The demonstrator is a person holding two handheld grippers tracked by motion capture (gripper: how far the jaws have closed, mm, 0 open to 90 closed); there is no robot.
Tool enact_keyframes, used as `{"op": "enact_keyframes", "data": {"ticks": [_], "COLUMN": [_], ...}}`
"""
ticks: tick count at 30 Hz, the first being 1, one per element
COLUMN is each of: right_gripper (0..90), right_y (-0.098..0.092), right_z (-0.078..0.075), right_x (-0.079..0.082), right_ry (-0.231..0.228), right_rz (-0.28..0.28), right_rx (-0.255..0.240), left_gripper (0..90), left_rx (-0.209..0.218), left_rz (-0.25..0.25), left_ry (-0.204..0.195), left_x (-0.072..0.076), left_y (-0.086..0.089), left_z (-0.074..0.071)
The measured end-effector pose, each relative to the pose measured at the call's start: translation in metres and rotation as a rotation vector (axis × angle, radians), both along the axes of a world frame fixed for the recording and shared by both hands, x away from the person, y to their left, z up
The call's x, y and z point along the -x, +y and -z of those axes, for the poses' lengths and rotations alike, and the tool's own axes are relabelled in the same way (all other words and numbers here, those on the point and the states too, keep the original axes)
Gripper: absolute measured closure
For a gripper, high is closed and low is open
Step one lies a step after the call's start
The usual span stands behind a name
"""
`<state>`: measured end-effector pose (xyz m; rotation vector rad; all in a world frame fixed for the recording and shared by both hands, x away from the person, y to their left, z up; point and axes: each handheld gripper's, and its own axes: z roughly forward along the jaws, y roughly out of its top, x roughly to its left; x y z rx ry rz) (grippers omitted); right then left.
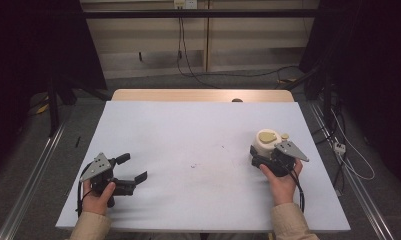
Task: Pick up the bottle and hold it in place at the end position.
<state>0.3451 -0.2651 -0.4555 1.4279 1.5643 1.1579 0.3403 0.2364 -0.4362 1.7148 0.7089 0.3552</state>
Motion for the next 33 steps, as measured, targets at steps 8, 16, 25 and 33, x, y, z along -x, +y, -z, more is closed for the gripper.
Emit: {"op": "enact_keyframes", "data": {"ticks": [8,16,25,33], "right_gripper": [5.0,5.2,5.4,5.5], "right_y": [0.0000,-0.0003,0.0032,0.0091], "right_z": [-0.0005,-0.0010,-0.0039,-0.0063], "right_x": [0.0006,0.0010,0.0013,-0.0004], "right_ry": [-0.004,-0.013,-0.034,-0.045], "right_rz": [0.002,0.006,-0.011,-0.041], "right_rx": [0.001,0.000,0.005,0.018], "left_gripper": [3.2,3.2,3.2,3.2], "left_rx": [-0.003,-0.003,0.001,0.003], "left_rz": [-0.003,0.000,-0.001,-0.002], "left_ry": [-0.003,-0.007,-0.007,-0.010], "left_x": [0.0001,0.0001,0.0002,0.0004], "left_y": [0.0001,0.0004,0.0006,0.0011], "left_z": [-0.0005,-0.0008,-0.0011,-0.0013]}}
